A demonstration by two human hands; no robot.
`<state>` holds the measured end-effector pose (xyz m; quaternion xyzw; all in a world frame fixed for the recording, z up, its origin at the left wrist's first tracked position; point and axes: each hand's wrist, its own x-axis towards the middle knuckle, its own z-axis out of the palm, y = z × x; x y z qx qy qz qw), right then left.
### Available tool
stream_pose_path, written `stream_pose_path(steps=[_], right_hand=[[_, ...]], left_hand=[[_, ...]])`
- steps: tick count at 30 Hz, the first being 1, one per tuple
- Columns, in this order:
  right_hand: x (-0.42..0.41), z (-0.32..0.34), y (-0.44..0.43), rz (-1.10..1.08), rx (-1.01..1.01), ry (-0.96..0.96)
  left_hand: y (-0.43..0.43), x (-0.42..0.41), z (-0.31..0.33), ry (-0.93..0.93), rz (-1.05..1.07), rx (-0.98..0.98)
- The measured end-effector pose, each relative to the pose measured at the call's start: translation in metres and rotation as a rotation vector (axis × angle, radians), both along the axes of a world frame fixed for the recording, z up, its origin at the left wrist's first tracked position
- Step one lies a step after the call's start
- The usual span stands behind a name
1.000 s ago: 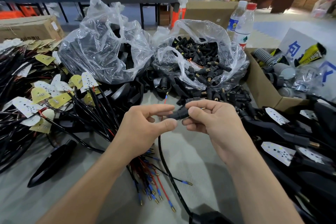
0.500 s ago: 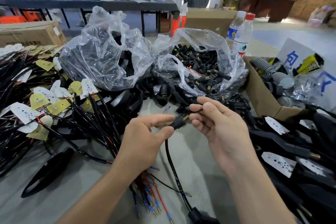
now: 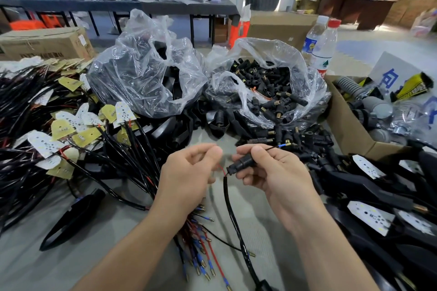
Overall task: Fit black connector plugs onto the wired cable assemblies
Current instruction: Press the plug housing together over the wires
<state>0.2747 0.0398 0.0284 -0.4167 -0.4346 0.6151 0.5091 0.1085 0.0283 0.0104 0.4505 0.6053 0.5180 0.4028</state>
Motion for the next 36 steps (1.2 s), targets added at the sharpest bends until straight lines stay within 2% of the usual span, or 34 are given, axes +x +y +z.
stream_pose_path(steps=[3,5,8,11,16,18,21,26,31,36], right_hand=[[-0.002,-0.001,0.000,0.070,0.021,-0.009],[-0.004,-0.002,-0.001,0.114,0.038,-0.035],[-0.006,-0.006,0.000,0.071,0.032,-0.037],[-0.002,-0.007,0.006,-0.097,0.008,0.032],[-0.004,-0.011,0.010,-0.239,-0.001,0.102],[-0.007,-0.011,0.010,-0.245,0.008,0.100],[-0.008,-0.012,0.009,-0.259,0.012,0.105],[-0.007,-0.010,0.009,-0.282,-0.011,0.166],[-0.003,-0.011,0.010,-0.241,-0.051,0.173],[-0.003,-0.014,0.010,-0.220,-0.053,0.098]], left_hand=[[0.003,-0.003,0.000,-0.153,-0.111,-0.145],[0.003,-0.004,0.003,-0.283,-0.182,-0.130],[0.003,-0.008,0.005,-0.381,-0.089,-0.069],[0.005,-0.009,0.004,-0.207,-0.025,0.004],[-0.001,-0.009,0.004,0.523,-0.047,0.132],[-0.004,-0.007,0.006,0.702,-0.035,0.154],[-0.006,-0.006,0.008,0.735,-0.017,0.149],[-0.007,-0.003,0.010,0.633,0.043,0.183],[-0.012,0.000,0.007,0.515,0.043,0.367],[-0.014,-0.001,0.007,0.589,0.039,0.467]])
